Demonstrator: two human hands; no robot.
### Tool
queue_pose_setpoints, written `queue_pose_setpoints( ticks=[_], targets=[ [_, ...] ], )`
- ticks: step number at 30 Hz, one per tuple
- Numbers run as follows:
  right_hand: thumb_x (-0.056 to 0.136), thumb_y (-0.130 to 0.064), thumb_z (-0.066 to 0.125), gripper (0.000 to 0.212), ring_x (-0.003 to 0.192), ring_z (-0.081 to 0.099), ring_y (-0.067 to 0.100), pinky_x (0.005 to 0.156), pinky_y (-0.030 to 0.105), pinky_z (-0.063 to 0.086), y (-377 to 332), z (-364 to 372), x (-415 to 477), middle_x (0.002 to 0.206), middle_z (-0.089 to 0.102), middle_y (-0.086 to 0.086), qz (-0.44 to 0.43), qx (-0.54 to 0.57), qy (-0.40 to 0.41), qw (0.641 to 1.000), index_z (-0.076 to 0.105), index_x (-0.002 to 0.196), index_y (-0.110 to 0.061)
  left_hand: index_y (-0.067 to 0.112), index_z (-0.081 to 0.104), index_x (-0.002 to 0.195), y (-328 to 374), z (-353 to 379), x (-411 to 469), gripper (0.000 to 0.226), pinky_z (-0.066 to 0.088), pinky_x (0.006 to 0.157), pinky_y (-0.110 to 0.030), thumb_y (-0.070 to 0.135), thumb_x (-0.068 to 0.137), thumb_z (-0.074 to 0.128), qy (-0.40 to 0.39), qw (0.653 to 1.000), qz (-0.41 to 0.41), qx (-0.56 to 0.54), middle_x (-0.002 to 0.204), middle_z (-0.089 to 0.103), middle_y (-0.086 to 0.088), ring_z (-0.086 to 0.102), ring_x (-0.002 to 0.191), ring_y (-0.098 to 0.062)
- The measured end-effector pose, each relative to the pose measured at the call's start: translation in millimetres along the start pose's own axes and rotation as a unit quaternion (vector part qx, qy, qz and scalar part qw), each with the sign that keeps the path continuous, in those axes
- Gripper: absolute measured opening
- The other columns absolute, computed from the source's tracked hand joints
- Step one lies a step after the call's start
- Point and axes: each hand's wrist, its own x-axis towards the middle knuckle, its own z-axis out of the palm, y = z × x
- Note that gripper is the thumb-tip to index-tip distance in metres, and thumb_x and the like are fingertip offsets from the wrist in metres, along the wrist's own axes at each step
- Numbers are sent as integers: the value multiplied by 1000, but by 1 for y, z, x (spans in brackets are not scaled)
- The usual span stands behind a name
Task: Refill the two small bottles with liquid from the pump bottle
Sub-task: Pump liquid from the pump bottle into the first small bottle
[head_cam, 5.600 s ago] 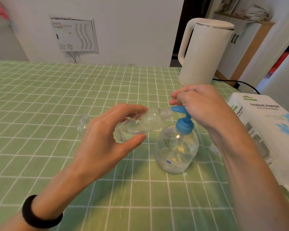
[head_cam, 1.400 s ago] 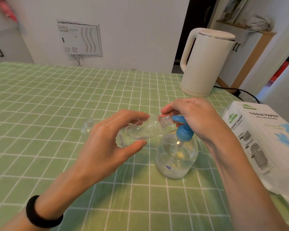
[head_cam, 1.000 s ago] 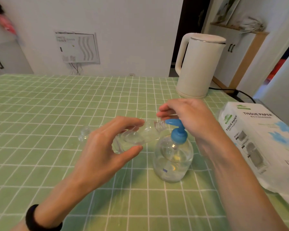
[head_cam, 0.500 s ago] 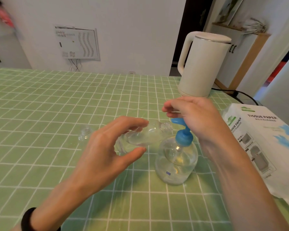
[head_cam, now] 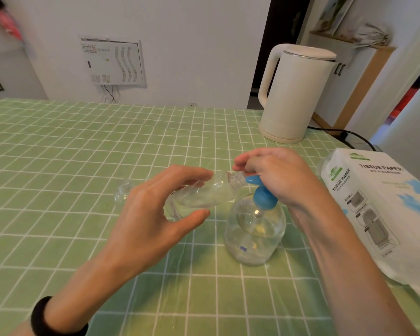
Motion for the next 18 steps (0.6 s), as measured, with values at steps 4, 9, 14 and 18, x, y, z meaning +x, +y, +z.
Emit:
queue_pose_setpoints(
  ticks=[4, 9, 14, 18],
  targets=[
    [85, -25, 61, 21, 101, 71, 14, 93, 32, 54, 1, -1, -1, 98, 79, -7, -13, 18, 8, 1000, 81, 85, -19, 27, 68, 130, 1, 0, 0, 51, 54, 100, -21, 24, 81, 83, -2, 1000, 5, 5, 122, 72, 19, 69, 116, -2],
    [88, -26, 60, 22, 102, 72, 23, 100, 42, 53, -1, -2, -3, 101, 79, 4, -20, 4, 18, 1000, 81, 88, -18, 26, 69, 130, 0, -2, 1, 51, 53, 100, -18, 25, 81, 83, -4, 1000, 2, 5, 123, 72, 19, 68, 116, 0],
    [90, -17, 57, 25, 100, 68, 8, 87, 26, 51, -1, 1, -1, 99, 78, -12, -12, -8, 1, 1000, 81, 85, -20, 26, 68, 130, -2, -1, 2, 50, 54, 99, -21, 24, 82, 83, -7, 1000, 4, 2, 122, 72, 17, 69, 114, -3],
    [89, -18, 61, 21, 102, 69, 15, 87, 28, 50, 0, 2, -2, 100, 79, -4, 4, -13, -10, 1000, 82, 88, -13, 28, 67, 130, -2, -1, 1, 51, 54, 98, -22, 25, 81, 83, -7, 1000, 3, 2, 122, 72, 18, 68, 114, -1]
  ],
)
